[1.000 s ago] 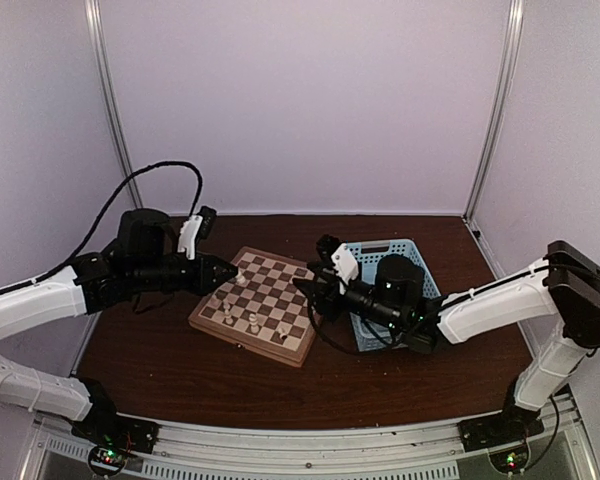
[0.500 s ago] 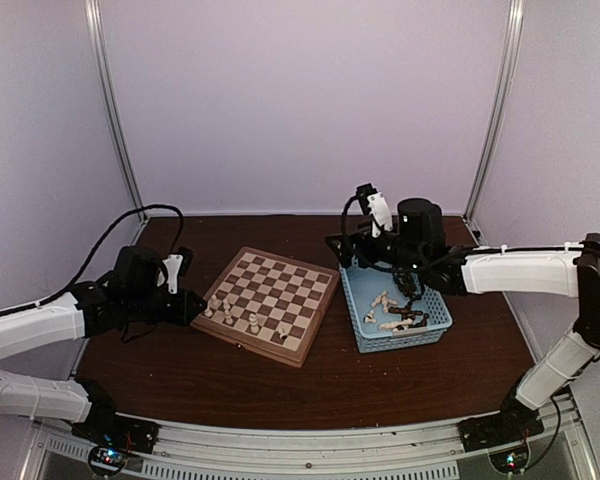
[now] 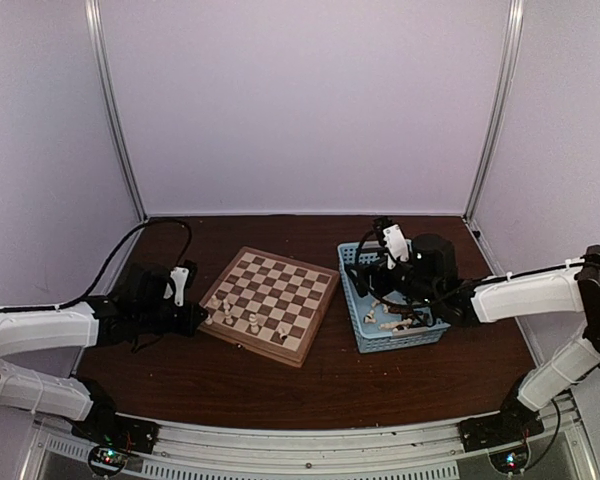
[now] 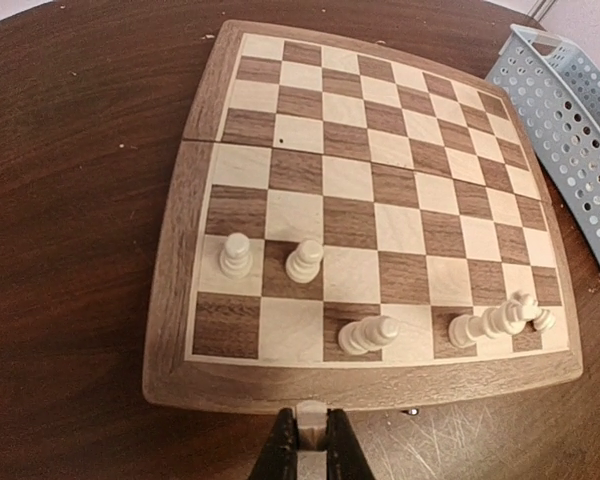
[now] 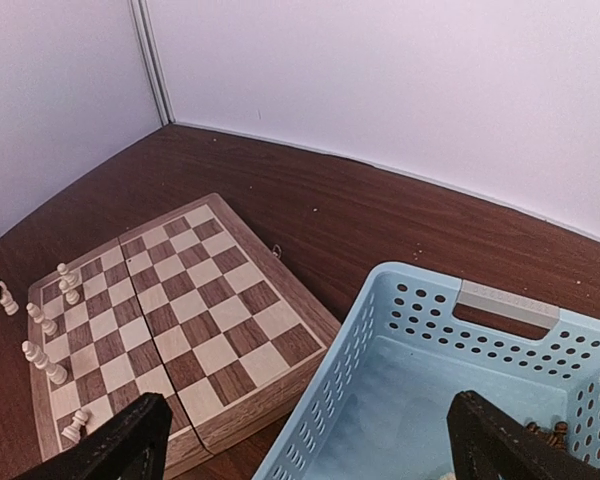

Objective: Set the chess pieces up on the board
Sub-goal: Place the chess piece on the chessboard.

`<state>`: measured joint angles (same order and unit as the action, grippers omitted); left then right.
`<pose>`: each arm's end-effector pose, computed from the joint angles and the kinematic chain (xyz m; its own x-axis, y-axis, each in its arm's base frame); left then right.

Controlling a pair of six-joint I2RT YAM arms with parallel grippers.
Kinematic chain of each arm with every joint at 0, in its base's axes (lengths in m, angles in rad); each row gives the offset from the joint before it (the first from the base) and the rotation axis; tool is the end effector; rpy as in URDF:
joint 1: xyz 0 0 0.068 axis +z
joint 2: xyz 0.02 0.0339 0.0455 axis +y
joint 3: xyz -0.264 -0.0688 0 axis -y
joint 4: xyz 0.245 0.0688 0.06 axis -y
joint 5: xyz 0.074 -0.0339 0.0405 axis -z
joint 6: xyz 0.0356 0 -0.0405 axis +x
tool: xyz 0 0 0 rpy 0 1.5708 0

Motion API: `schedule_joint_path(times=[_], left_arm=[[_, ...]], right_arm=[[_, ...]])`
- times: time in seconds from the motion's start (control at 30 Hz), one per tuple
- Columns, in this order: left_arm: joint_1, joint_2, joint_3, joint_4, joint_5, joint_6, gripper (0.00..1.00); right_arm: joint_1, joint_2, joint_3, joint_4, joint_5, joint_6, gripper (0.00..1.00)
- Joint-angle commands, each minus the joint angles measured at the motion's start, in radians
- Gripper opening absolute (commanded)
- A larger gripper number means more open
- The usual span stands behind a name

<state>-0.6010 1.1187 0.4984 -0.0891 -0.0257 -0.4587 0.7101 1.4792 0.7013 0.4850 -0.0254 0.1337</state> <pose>0.1837 -0.1248 0.1860 -0.7249 -0.0397 -0.6877 0.2545 0.9122 -0.3210 0.2401 0.2076 0.2156 -0.3063 -0.0876 -0.9479 -0.6350 0.7607 0.1349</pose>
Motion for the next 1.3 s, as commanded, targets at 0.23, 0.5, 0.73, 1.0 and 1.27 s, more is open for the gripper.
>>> schedule_joint_path(times=[0.23, 0.5, 0.73, 1.0, 1.27], left_arm=[[0.01, 0.08, -0.029, 0.216, 0.01, 0.098, 0.0], [0.01, 0.196, -0.009, 0.28, 0.007, 0.084, 0.0], [0.01, 0.222, 0.008, 0.282, -0.019, 0.089, 0.0], [0.01, 0.247, 0.019, 0.292, -0.048, 0.109, 0.01], [0.01, 0.256, 0.021, 0.302, -0.041, 0.11, 0.06]], right_arm=[[0.002, -0.051, -0.021, 0.078, 0.081, -0.048, 1.0], [0.002, -0.043, -0.012, 0.067, 0.072, -0.051, 1.0], [0.002, -0.033, -0.002, 0.055, 0.067, -0.055, 1.0], [0.003, -0.023, 0.004, 0.047, 0.061, -0.062, 1.0], [0.002, -0.015, 0.013, 0.041, 0.051, -0.066, 1.0]])
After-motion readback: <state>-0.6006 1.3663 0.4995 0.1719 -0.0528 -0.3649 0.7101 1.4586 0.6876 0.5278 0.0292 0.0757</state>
